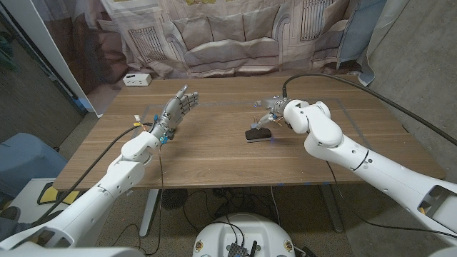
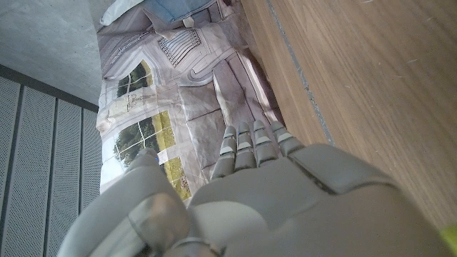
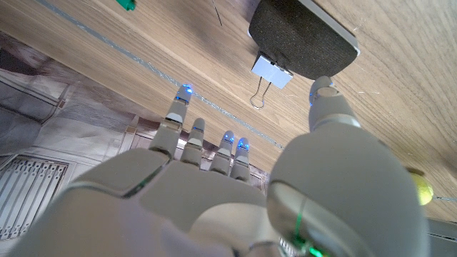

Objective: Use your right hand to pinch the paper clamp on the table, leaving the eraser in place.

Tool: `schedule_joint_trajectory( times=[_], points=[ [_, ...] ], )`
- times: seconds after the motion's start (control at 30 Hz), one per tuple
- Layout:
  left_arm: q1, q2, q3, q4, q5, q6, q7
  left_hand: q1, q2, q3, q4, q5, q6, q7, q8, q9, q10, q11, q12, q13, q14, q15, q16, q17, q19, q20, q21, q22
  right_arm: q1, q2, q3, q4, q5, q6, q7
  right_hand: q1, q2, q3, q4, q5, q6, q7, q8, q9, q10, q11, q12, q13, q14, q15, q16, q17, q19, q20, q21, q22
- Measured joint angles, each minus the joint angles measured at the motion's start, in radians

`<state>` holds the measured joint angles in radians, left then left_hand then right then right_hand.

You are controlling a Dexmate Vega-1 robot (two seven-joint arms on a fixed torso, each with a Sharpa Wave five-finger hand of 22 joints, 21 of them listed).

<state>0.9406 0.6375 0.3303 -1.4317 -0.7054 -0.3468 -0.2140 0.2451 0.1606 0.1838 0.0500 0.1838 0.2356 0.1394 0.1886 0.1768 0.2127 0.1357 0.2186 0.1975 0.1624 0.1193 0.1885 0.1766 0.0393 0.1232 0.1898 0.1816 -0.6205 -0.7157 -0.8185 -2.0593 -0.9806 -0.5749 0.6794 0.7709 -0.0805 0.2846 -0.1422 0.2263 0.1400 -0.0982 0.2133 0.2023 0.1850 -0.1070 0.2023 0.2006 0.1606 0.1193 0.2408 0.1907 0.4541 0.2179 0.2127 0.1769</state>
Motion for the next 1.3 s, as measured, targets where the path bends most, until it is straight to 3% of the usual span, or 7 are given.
schedule_joint_trajectory(
  times=[0.67, 0.9, 1.3],
  points=[
    [-0.006, -0.002, -0.002, 0.007, -0.001, -0.004, -0.003, 0.005, -0.005, 0.006, -0.002, -0.003, 0.000, 0.000, 0.000, 0.000, 0.000, 0.000, 0.000, 0.000, 0.000, 0.000, 0.000, 0.000, 0.000, 0.000, 0.000, 0.000, 0.039, 0.021, -0.027, 0.052, -0.010, 0.020, 0.019, 0.005, -0.005, -0.004, -0.004, 0.000, 0.034, -0.013, 0.010, 0.000, 0.033, -0.020, 0.006, -0.001, 0.022, -0.021, 0.000, 0.000, 0.023, 0.002, 0.000, 0.000],
    [-0.009, -0.002, -0.002, 0.011, -0.002, -0.004, -0.004, 0.005, -0.005, 0.009, -0.002, -0.003, 0.000, 0.000, 0.000, 0.000, 0.000, 0.000, 0.000, 0.000, 0.000, 0.000, 0.000, 0.000, 0.000, 0.000, 0.000, 0.000, 0.044, 0.024, -0.034, 0.066, -0.014, 0.025, 0.021, 0.030, -0.011, 0.000, -0.008, 0.010, 0.082, -0.014, 0.023, 0.000, 0.094, -0.027, 0.021, -0.004, 0.054, -0.053, 0.000, 0.000, 0.040, 0.003, 0.000, 0.000],
    [-0.022, -0.002, 0.005, 0.016, -0.001, 0.002, -0.014, 0.011, -0.011, 0.016, -0.004, -0.003, 0.000, 0.000, 0.000, 0.000, 0.000, 0.000, 0.000, 0.000, 0.000, 0.000, 0.000, 0.001, 0.000, 0.000, 0.000, 0.000, 0.041, 0.032, -0.042, 0.086, -0.026, 0.032, -0.015, 0.044, -0.018, -0.004, -0.012, 0.020, 0.101, -0.020, 0.025, -0.003, 0.123, -0.031, 0.024, -0.005, 0.084, -0.066, 0.004, 0.000, 0.066, -0.002, 0.000, 0.000]
  ],
)
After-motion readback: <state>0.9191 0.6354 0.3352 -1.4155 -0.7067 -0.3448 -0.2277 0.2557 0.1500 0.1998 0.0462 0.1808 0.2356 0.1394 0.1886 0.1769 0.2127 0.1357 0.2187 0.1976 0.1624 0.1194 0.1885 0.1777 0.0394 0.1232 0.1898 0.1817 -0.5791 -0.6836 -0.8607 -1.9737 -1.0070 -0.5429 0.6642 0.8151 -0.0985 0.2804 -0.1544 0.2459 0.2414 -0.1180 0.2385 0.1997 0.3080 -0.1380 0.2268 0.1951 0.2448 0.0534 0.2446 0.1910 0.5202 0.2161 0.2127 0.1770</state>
